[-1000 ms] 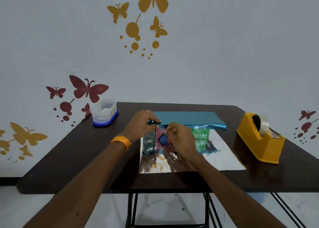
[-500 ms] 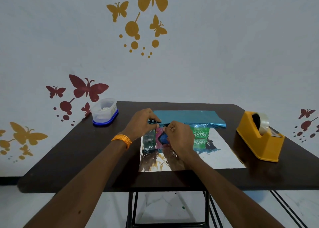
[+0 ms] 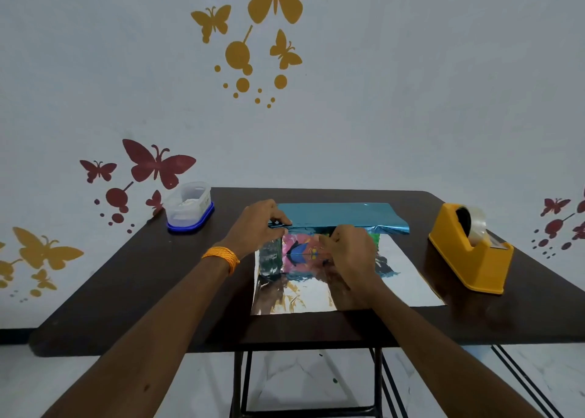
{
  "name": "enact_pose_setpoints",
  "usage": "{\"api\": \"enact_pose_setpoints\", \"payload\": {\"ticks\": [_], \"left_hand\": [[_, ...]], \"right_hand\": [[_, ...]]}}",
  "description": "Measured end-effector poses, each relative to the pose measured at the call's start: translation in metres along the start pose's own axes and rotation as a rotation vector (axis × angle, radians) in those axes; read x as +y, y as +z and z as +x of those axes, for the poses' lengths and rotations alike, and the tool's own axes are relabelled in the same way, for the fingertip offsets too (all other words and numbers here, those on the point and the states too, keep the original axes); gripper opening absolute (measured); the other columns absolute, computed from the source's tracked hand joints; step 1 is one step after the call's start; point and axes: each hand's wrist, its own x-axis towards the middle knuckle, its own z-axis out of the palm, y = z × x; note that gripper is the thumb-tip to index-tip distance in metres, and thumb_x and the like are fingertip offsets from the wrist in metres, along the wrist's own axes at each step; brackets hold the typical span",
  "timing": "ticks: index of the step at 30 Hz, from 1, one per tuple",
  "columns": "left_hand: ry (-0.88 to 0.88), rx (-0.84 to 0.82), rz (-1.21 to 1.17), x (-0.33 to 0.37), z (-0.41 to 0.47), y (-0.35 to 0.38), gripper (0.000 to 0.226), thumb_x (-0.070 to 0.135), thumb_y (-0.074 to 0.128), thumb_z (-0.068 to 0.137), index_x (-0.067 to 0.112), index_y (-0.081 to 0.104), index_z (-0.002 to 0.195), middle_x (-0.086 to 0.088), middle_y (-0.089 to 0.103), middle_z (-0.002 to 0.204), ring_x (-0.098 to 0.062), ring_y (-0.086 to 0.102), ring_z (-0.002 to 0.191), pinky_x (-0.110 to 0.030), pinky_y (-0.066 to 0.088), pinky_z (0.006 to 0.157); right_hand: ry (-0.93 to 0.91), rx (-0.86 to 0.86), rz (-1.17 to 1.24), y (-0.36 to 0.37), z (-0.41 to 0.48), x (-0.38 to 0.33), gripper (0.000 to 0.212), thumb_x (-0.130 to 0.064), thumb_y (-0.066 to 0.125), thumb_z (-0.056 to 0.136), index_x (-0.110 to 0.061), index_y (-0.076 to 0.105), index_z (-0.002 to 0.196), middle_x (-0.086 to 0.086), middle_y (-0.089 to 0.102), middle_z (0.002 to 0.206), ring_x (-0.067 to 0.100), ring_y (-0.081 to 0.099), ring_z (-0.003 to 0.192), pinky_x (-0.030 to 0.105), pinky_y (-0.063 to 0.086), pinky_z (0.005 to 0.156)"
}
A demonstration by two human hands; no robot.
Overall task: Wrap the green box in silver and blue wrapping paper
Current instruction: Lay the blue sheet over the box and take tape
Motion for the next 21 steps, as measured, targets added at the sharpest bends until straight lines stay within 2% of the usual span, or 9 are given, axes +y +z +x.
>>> {"api": "enact_pose_setpoints", "payload": {"ticks": [4,7,11,14,16,18,20,21], "left_hand": [[-0.005,-0.001,-0.003,0.001,0.0,0.001,0.022,0.016,0.078,0.082,0.017,0.076,0.104,-0.004,0.06,0.095,-0.019,0.059,0.088,-0.034,0.052,0.078],[-0.006,-0.002,0.003,0.002,0.001,0.0,0.022,0.015,0.079,0.081,0.017,0.076,0.103,-0.004,0.061,0.097,-0.019,0.06,0.09,-0.035,0.053,0.08],[-0.022,-0.009,0.031,0.002,0.001,0.0,0.021,0.015,0.078,0.082,0.016,0.076,0.103,-0.004,0.06,0.099,-0.02,0.059,0.093,-0.034,0.053,0.081],[-0.02,-0.008,0.02,0.005,0.002,-0.001,0.02,0.014,0.078,0.082,0.017,0.076,0.101,-0.001,0.059,0.095,-0.018,0.059,0.089,-0.03,0.05,0.078],[-0.016,-0.011,0.025,0.006,0.002,-0.001,0.019,0.013,0.078,0.081,0.016,0.076,0.101,-0.002,0.06,0.095,-0.018,0.059,0.088,-0.032,0.052,0.079],[-0.022,-0.022,0.032,0.007,0.002,-0.002,0.019,0.014,0.078,0.082,0.016,0.076,0.101,-0.003,0.06,0.096,-0.019,0.06,0.089,-0.033,0.053,0.081],[-0.036,-0.034,0.056,0.009,0.003,-0.003,0.018,0.022,0.077,0.083,0.019,0.075,0.1,-0.001,0.061,0.096,-0.016,0.06,0.089,-0.037,0.053,0.084],[-0.049,-0.035,0.083,0.011,0.004,-0.004,0.02,0.034,0.075,0.084,0.022,0.075,0.1,0.002,0.062,0.095,-0.015,0.06,0.088,-0.039,0.052,0.083]], "right_hand": [[-0.013,0.029,0.018,0.002,-0.002,0.004,0.046,-0.047,0.066,0.092,-0.015,0.059,0.06,-0.002,0.054,0.054,0.013,0.049,0.052,0.027,0.039,0.054],[-0.049,0.032,-0.037,0.002,-0.001,-0.011,0.058,-0.056,0.065,0.087,-0.015,0.047,0.051,-0.001,0.042,0.047,0.014,0.04,0.045,0.027,0.03,0.048],[-0.043,-0.014,-0.088,0.007,0.003,-0.017,0.061,-0.063,0.064,0.086,-0.015,0.047,0.053,0.0,0.046,0.049,0.018,0.046,0.048,0.028,0.033,0.05],[-0.016,-0.004,-0.011,0.004,0.002,-0.005,0.053,-0.05,0.066,0.09,-0.015,0.049,0.055,-0.001,0.045,0.05,0.016,0.044,0.049,0.027,0.033,0.051],[-0.021,0.017,0.029,0.003,0.001,0.002,0.048,-0.039,0.066,0.092,-0.016,0.048,0.054,-0.001,0.044,0.049,0.013,0.04,0.047,0.026,0.029,0.047],[-0.034,0.044,0.053,0.004,0.0,0.006,0.046,-0.035,0.066,0.092,-0.012,0.053,0.054,0.002,0.049,0.049,0.012,0.042,0.045,0.027,0.033,0.047],[-0.026,0.079,0.119,0.003,0.0,0.006,0.043,-0.033,0.067,0.091,-0.008,0.06,0.056,0.005,0.055,0.05,0.011,0.044,0.044,0.026,0.038,0.047],[-0.016,0.09,0.179,0.002,0.0,0.005,0.042,-0.031,0.067,0.09,-0.006,0.06,0.056,0.006,0.054,0.048,0.011,0.042,0.043,0.025,0.038,0.046]]}}
